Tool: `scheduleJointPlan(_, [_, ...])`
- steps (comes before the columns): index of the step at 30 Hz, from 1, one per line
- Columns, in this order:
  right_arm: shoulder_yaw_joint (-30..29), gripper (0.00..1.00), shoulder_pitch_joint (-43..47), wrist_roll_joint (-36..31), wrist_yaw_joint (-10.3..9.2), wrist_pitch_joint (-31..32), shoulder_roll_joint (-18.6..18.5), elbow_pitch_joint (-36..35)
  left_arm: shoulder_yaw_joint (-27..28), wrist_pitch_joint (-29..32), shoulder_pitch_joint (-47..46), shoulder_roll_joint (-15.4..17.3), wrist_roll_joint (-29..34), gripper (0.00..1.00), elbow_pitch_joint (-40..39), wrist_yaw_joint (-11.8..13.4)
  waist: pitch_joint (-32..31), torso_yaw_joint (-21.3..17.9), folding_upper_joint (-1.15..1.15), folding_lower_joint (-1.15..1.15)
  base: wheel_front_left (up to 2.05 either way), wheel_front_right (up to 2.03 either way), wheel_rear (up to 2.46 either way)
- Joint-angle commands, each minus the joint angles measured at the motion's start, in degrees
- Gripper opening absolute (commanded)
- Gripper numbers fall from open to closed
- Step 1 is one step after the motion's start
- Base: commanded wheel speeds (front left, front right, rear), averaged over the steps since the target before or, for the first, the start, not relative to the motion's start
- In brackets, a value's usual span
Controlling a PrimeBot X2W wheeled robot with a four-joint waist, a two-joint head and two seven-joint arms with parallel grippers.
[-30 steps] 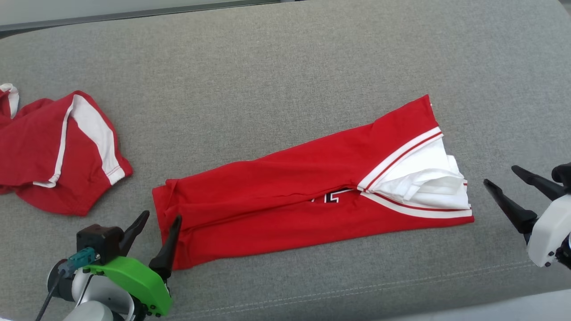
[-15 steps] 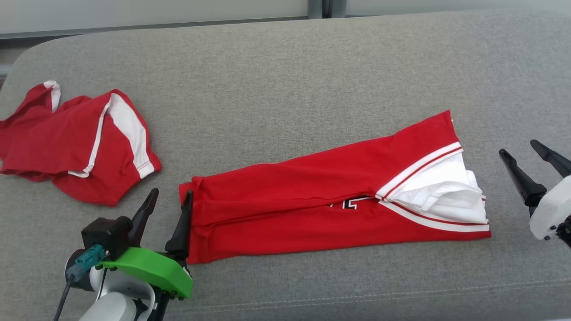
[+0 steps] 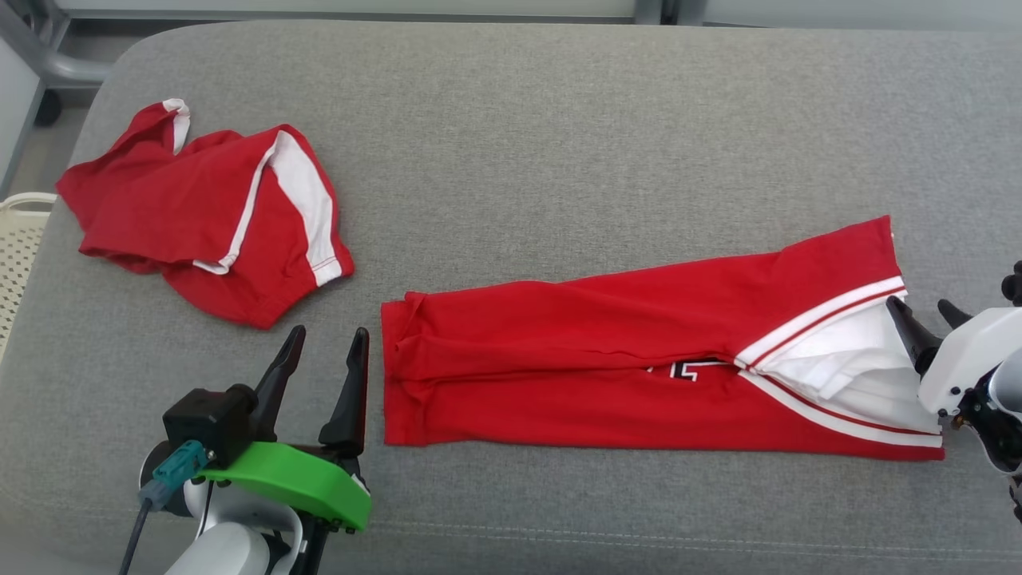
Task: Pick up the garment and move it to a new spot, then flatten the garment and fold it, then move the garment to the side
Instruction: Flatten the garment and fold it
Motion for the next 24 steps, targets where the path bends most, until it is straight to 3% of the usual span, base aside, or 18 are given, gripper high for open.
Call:
scheduleJointPlan(1, [-0.56, 1.0, -0.99, 1.15, -0.06, 0.59, 1.12, 2.44, -0.06, -0.34, -0.11, -0.4, 0.32, 1.0, 0.04, 0.08, 0.1, 2.0, 0.0, 0.0, 0.0, 0.0, 0.0])
scheduleJointPlan(13, [3.06, 1.0, 0.74, 7.36, -0.04, 8.61, 3.1, 5.25, 0.3, -1.29, 0.89, -0.35, 0.38, 1.0, -0.32, 1.08, -0.86, 3.82, 0.0, 0.0, 0.0, 0.0, 0.0])
scheduleJointPlan(21, [8.07, 1.0, -0.71, 5.49, 0.03, 12.97, 5.15, 7.86, -0.11, -1.22, 0.55, -0.28, 0.62, 1.0, -0.4, 0.9, -0.73, 4.69, 0.0, 0.0, 0.0, 0.0, 0.0])
scheduleJointPlan(22, [9.16, 0.9, -1.02, 4.57, 0.1, 13.25, 5.43, 8.09, -0.15, -1.26, 0.49, -0.31, 0.55, 1.0, -0.28, 0.8, -0.74, 4.86, 0.0, 0.0, 0.0, 0.0, 0.0])
scheduleJointPlan(23, [10.19, 0.48, -1.33, 3.71, 0.19, 13.51, 5.58, 8.46, -0.18, -1.29, 0.47, -0.36, 0.47, 1.0, -0.17, 0.66, -0.77, 5.01, 0.0, 0.0, 0.0, 0.0, 0.0])
scheduleJointPlan(24, [11.92, 0.22, -1.9, 1.88, 0.19, 13.66, 5.81, 9.33, -0.27, -1.32, 0.47, -0.45, 0.34, 1.0, -0.05, 0.51, -0.87, 5.3, 0.0, 0.0, 0.0, 0.0, 0.0])
